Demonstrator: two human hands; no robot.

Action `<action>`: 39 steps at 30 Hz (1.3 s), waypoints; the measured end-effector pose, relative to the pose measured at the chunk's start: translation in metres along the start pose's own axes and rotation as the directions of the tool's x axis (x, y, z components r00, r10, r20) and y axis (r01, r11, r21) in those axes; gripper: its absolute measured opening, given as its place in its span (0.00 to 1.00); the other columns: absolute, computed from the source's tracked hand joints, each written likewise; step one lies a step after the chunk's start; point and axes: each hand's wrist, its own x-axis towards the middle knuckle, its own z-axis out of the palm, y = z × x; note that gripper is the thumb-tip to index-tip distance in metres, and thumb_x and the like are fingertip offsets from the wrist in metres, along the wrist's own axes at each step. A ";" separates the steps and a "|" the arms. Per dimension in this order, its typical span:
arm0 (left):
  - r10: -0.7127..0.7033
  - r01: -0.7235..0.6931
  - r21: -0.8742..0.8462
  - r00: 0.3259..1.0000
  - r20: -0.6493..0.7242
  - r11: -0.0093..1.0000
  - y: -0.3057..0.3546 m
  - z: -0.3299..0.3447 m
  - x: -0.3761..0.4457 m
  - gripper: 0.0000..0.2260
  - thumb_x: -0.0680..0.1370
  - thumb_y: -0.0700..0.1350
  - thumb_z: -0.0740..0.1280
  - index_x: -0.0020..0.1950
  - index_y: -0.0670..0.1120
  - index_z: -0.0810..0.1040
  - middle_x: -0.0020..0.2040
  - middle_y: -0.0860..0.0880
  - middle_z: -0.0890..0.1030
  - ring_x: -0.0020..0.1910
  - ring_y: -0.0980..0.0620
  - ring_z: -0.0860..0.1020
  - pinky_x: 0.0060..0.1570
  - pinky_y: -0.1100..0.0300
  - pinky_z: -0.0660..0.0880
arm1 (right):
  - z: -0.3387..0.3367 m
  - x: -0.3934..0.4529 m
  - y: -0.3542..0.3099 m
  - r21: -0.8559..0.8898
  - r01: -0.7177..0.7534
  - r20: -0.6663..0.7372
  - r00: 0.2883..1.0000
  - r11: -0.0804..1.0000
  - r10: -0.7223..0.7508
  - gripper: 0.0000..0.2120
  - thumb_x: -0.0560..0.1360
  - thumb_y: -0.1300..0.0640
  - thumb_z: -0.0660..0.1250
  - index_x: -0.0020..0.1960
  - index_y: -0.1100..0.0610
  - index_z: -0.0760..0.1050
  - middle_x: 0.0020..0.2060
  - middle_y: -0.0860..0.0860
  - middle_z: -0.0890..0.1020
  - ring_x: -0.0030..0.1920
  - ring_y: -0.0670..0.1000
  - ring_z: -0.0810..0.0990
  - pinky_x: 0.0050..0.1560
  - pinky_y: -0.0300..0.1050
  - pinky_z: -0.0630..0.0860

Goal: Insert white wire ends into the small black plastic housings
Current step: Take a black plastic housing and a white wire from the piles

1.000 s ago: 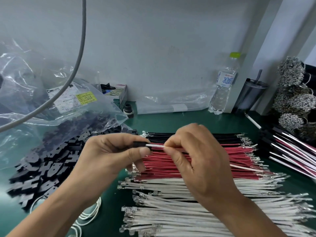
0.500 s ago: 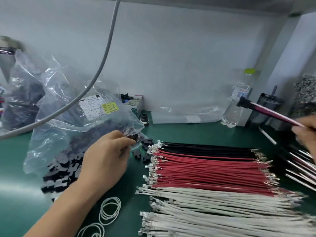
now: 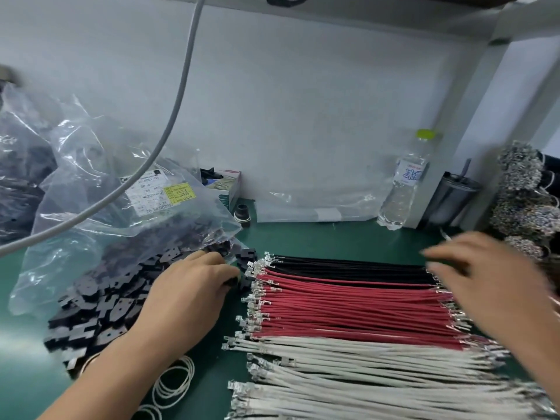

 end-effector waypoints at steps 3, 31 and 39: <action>-0.061 0.061 0.015 0.998 -0.034 0.998 0.000 -0.002 -0.001 0.09 0.73 0.42 0.78 0.51 0.52 0.88 0.44 0.56 0.85 0.44 0.49 0.82 0.37 0.55 0.80 | 0.044 0.038 -0.061 0.205 0.076 0.150 0.983 0.976 -0.108 0.07 0.76 0.53 0.72 0.51 0.43 0.85 0.45 0.36 0.79 0.47 0.39 0.77 0.49 0.44 0.75; -0.107 0.063 -0.242 0.979 -0.174 0.968 0.015 -0.005 -0.008 0.10 0.76 0.44 0.75 0.57 0.51 0.86 0.49 0.60 0.82 0.39 0.55 0.82 0.38 0.52 0.83 | 0.103 0.069 -0.097 0.215 0.063 0.369 0.919 0.975 -0.141 0.04 0.78 0.51 0.70 0.52 0.44 0.82 0.44 0.39 0.77 0.48 0.44 0.77 0.47 0.43 0.70; -0.166 0.099 -0.365 0.974 -0.155 0.926 0.018 -0.005 -0.007 0.11 0.74 0.42 0.77 0.56 0.50 0.87 0.48 0.60 0.82 0.38 0.56 0.82 0.42 0.52 0.83 | 0.072 0.075 -0.094 0.232 0.136 0.114 0.980 0.963 -0.165 0.07 0.79 0.55 0.69 0.54 0.45 0.82 0.45 0.39 0.78 0.46 0.42 0.75 0.42 0.32 0.65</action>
